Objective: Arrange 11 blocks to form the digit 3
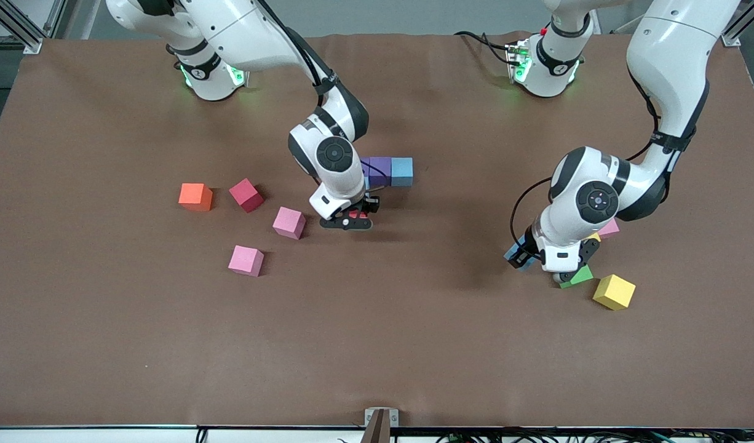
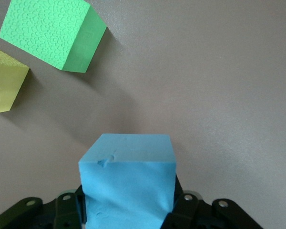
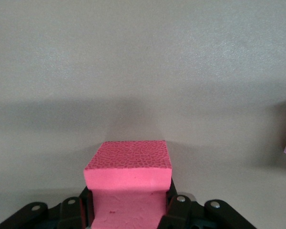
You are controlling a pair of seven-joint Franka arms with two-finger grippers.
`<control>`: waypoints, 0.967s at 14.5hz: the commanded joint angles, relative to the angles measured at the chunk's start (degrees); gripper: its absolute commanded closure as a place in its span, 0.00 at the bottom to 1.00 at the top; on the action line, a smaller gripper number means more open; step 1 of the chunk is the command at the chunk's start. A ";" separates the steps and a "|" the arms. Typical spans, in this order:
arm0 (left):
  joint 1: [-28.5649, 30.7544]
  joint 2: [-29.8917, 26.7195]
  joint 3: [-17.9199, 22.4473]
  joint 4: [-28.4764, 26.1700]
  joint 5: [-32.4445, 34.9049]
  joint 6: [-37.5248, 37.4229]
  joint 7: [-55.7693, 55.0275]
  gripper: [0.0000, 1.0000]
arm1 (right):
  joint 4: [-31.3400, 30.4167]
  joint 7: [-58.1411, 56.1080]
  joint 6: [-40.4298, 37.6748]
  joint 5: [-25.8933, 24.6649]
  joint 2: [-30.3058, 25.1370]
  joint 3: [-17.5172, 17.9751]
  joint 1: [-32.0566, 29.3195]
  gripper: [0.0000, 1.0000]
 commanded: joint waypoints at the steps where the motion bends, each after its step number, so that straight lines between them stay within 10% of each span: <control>1: 0.00 0.35 -0.19 1.05 0.50 -1.05 -0.92 0.59 | 0.25 1.58 -0.50 -0.04 1.03 -0.02 0.93 0.99; 14: -2.37 0.44 -0.19 2.11 0.94 -1.05 -9.25 0.59 | 0.25 1.49 -1.20 -0.04 1.03 -0.02 1.11 0.96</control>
